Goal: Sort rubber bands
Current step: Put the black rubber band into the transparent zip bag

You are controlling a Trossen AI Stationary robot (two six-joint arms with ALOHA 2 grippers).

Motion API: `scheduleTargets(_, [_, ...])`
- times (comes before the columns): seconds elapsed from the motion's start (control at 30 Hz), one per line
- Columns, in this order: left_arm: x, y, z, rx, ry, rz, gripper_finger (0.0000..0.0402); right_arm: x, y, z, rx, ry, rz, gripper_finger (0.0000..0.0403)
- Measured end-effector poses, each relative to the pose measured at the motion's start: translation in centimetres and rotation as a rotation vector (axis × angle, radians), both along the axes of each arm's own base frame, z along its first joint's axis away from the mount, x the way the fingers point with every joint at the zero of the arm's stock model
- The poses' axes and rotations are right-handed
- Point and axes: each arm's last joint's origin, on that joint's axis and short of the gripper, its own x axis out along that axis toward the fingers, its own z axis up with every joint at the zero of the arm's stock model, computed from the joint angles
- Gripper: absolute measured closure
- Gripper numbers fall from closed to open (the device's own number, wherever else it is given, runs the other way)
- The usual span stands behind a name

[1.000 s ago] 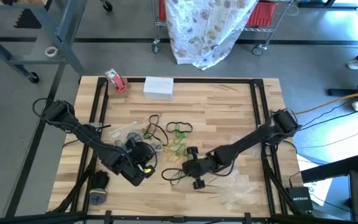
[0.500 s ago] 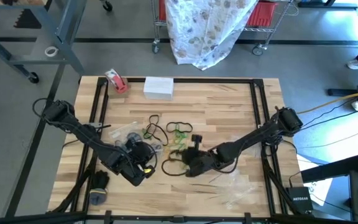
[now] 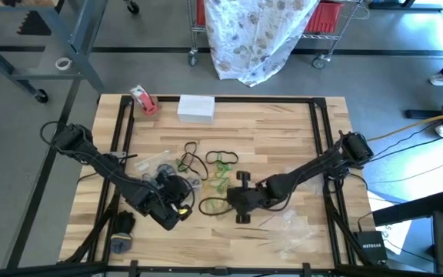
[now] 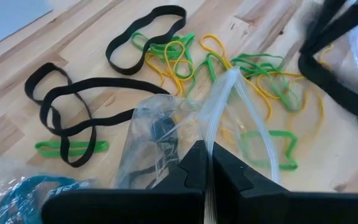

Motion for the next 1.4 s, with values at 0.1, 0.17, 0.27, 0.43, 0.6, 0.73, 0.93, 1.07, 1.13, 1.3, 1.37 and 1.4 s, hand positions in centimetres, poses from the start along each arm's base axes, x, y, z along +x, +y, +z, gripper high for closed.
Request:
scheduleTargets(0.1, [0.1,0.0,0.0,-0.001,-0.006,-0.004,0.04,0.5,0.4,0.5,-0.021,-0.081,0.023,0.0398])
scheduleTargets(0.17, [0.2,0.0,0.1,-0.007,-0.014,-0.002,0.04,1.0,0.7,1.0,-0.015,-0.159,0.055,0.0398])
scheduleTargets(0.27, [0.4,-0.2,0.2,-0.021,-0.038,-0.008,0.04,1.8,1.2,2.0,0.003,-0.28,0.092,0.0398])
scheduleTargets(0.43, [0.8,-0.5,0.4,-0.04,-0.08,-0.025,0.04,2.7,1.5,3.5,-0.019,-0.449,0.154,0.0398])
scheduleTargets(0.6, [0.8,-0.5,0.5,-0.072,-0.1,0.006,0.04,3.0,1.5,4.2,-0.129,-0.525,0.167,0.0398])
scheduleTargets(0.73, [1.1,-0.7,0.6,-0.105,-0.141,0.014,0.04,3.1,1.3,4.5,-0.297,-0.54,0.172,0.0398])
scheduleTargets(0.93, [1.8,-0.7,1.0,-0.149,-0.203,0.027,0.04,3.0,1.5,4.8,-0.618,-0.499,0.291,0.0398])
scheduleTargets(1.07, [2.0,-0.4,1.1,-0.18,-0.205,0.04,0.04,2.7,1.8,4.9,-0.793,-0.449,0.341,0.0398])
scheduleTargets(1.13, [2.0,-0.3,1.2,-0.195,-0.21,0.045,0.04,2.6,2.0,4.9,-0.873,-0.42,0.36,0.0398])
scheduleTargets(1.3, [1.9,-0.2,1.6,-0.215,-0.224,0.043,0.04,2.5,2.0,5.0,-1.004,-0.361,0.376,0.0398])
scheduleTargets(1.37, [1.9,-0.3,1.9,-0.229,-0.241,0.039,0.04,2.5,2.0,5.1,-1.032,-0.352,0.383,0.0398])
scheduleTargets(1.4, [1.9,-0.2,2.1,-0.232,-0.246,0.035,0.04,2.4,2.1,5.1,-1.045,-0.347,0.393,0.0398])
